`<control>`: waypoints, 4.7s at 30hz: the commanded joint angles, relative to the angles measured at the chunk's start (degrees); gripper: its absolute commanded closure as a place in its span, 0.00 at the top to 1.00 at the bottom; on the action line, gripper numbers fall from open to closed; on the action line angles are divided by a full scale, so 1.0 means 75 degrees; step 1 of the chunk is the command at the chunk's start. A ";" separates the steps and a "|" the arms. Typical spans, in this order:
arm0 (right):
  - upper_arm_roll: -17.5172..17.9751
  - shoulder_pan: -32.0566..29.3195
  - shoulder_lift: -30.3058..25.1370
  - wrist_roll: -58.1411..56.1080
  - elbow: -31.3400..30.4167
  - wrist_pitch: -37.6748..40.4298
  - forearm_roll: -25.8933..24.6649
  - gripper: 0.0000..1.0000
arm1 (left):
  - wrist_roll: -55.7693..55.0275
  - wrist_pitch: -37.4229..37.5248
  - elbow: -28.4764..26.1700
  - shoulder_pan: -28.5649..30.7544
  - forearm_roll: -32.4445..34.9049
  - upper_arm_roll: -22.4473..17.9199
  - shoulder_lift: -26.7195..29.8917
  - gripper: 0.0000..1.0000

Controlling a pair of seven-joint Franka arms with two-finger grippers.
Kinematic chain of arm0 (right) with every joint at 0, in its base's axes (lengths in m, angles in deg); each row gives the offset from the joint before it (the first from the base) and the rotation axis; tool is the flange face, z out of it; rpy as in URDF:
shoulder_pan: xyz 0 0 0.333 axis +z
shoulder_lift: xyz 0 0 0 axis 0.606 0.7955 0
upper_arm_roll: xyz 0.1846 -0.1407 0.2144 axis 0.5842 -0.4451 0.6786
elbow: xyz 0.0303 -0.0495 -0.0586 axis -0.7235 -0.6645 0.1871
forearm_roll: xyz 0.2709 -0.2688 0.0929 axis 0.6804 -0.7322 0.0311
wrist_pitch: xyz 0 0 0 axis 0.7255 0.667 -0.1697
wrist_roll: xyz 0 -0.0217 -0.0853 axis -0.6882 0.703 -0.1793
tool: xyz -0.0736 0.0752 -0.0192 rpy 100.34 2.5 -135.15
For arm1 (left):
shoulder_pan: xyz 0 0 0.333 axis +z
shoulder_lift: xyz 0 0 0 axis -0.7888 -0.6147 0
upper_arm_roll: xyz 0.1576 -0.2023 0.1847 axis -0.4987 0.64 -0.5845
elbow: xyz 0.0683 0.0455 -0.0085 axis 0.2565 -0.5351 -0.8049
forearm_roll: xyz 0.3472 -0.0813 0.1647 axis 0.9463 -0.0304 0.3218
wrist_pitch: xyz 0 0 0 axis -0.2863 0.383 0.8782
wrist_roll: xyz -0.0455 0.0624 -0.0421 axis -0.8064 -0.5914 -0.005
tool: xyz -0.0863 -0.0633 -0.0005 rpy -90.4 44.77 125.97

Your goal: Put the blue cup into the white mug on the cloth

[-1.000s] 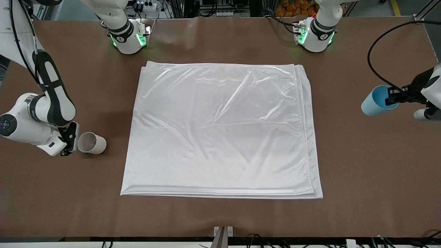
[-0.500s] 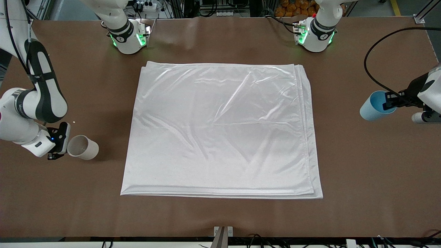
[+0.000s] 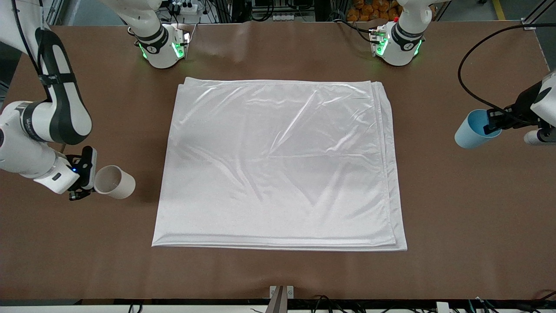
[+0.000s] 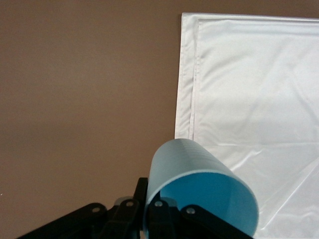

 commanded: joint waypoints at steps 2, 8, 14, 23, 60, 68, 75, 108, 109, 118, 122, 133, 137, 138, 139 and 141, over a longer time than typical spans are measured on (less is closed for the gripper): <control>0.0026 0.0645 -0.0227 0.0768 -0.0156 0.0089 0.0118 0.00 | 0.0162 -0.0215 -0.0287 0.0061 -0.0100 0.0250 0.0196 0.00; 0.0015 0.1372 -0.0286 0.1308 -0.0179 0.0217 0.0118 0.00 | 0.0069 -0.0262 -0.0322 0.0049 -0.0100 0.0449 0.0196 0.00; 0.0015 0.2333 -0.0263 0.2444 -0.0179 0.0229 0.0036 0.00 | 0.0009 -0.0450 -0.0311 0.0049 -0.0100 0.0590 0.0173 0.00; 0.0003 0.3330 -0.0169 0.3382 -0.0167 0.0136 -0.0198 0.00 | 0.0114 -0.0789 -0.0252 -0.0067 0.0144 0.0637 -0.0073 0.00; -0.0020 0.5663 0.1460 0.7168 0.0090 -0.1095 -0.0925 0.00 | 0.0033 -0.1130 -0.0428 -0.0923 0.0638 0.0754 -0.0519 0.00; -0.0020 0.5827 0.1530 0.7485 0.0090 -0.1106 -0.0937 0.00 | 0.0009 -0.1118 -0.0440 -0.1017 0.0638 0.0766 -0.0519 0.00; -0.0032 0.5967 0.1671 0.7731 0.0196 -0.1107 -0.0937 0.04 | -0.0107 -0.1095 -0.0416 -0.1157 0.0638 0.0766 -0.0519 0.00; -0.0161 0.5475 -0.0156 0.8856 0.0489 0.1037 -0.0843 1.00 | -0.2989 -0.1247 -0.0253 -0.2516 0.0275 0.1316 -0.0788 0.00; -0.0161 0.5440 -0.0238 0.8868 0.0489 0.1119 -0.0843 1.00 | -0.3188 -0.1259 -0.0171 -0.2621 0.0286 0.1316 -0.0858 0.00; -0.0173 0.4925 -0.1234 0.9020 0.0430 0.1506 -0.0866 1.00 | -0.4794 -0.1575 0.0006 -0.3395 0.0345 0.1328 -0.1385 0.00; -0.0173 0.4632 -0.1551 0.9171 0.0442 0.1787 -0.0866 1.00 | -0.5508 -0.2007 0.0029 -0.3665 0.0333 0.1316 -0.1655 0.00; -0.0161 0.4128 -0.2102 0.9829 0.0430 0.2280 -0.0855 1.00 | -0.7056 -0.2746 0.0603 -0.4684 0.0473 0.1258 -0.2733 0.00; -0.0161 0.3976 -0.2324 1.0144 0.0430 0.2455 -0.0843 1.00 | -0.7630 -0.3156 0.0603 -0.4977 0.0836 0.1246 -0.3049 0.00; -0.0161 0.3940 -0.2383 1.0261 0.0430 0.2572 -0.0843 1.00 | -0.7794 -0.3238 0.0615 -0.5048 0.0953 0.1246 -0.3154 0.00; -0.0161 0.3940 -0.2465 1.0378 0.0430 0.2701 -0.0843 1.00 | -0.7946 -0.3309 0.0627 -0.5106 0.1047 0.1235 -0.3248 0.00; -0.0161 0.3928 -0.2641 1.0671 0.0430 0.2947 -0.0843 1.00 | -0.8193 -0.3461 0.0708 -0.5189 0.1211 0.1246 -0.3435 0.00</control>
